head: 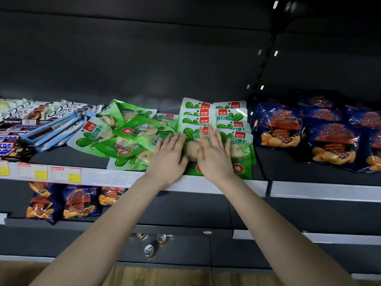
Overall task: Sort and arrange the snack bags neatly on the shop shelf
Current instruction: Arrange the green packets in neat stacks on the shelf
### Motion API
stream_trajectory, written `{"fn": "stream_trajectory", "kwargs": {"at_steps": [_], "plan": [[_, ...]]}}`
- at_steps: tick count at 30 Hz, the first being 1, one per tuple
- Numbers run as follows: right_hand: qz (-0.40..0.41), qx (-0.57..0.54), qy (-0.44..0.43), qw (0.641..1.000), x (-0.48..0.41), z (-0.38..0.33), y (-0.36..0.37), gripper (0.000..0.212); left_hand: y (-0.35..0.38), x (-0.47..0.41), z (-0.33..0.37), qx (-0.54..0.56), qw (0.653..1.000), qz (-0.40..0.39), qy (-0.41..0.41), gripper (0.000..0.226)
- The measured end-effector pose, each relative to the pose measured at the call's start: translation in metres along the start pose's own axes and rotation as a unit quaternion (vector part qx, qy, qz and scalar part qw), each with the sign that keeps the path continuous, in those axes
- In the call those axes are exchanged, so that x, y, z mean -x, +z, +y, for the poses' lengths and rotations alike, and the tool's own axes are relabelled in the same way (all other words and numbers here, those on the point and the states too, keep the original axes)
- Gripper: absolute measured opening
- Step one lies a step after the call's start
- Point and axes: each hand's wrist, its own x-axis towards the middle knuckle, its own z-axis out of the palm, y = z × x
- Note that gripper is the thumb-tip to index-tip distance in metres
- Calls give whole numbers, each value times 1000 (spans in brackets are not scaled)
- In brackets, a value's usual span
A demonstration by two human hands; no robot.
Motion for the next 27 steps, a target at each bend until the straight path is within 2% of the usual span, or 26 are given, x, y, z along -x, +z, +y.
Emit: {"fn": "stream_trajectory", "kwargs": {"at_steps": [4,8,15,27], "plan": [[-7,64,47,997,4,32,-21,67,1,-14,31,-1,998,-7,69,55],[-75,101,74,989,12,53,-26,68,12,-26,58,-44,991,-42,121,55],[-169,105,87,976,12,65,-23,62,24,-42,69,-91,981,-104,138,53],[-177,39,91,979,-4,78,-20,63,29,-58,70,-105,976,-120,150,55]]}}
